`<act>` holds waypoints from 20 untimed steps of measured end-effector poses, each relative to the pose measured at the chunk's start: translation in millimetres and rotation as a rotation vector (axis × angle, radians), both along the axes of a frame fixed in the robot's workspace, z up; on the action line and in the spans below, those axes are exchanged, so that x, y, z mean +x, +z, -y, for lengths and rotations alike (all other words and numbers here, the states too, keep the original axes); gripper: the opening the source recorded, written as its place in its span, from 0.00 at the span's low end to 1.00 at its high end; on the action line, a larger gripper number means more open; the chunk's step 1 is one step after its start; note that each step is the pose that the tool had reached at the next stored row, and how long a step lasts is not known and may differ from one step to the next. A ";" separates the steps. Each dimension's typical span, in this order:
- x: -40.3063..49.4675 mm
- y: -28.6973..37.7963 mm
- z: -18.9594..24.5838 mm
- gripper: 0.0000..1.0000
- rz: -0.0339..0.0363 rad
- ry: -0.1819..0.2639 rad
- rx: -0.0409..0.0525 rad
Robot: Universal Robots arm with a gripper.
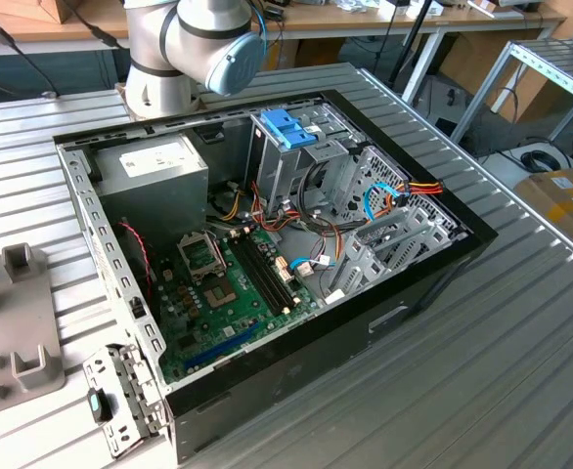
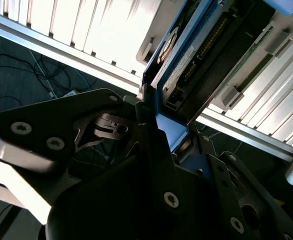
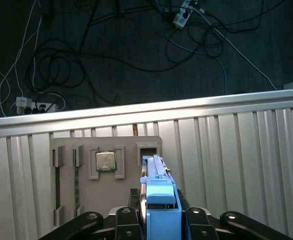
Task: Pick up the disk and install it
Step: 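Pick up the disk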
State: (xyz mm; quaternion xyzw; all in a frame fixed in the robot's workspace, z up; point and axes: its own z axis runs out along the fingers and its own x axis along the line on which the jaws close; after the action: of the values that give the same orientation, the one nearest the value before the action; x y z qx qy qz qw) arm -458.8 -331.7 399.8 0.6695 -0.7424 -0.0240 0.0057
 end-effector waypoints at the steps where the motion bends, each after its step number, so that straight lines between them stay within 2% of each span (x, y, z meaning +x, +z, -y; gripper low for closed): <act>1: 0.0 1.3 0.0 0.37 0.0000 0.000 0.0000; 11: 0.0 10.1 0.0 0.37 -0.0001 0.000 0.0000; 20: 0.0 21.4 0.0 0.37 0.0000 0.000 0.0000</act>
State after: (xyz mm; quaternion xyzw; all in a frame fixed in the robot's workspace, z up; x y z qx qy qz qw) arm -458.9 -331.7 421.1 0.6694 -0.7425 -0.0240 0.0057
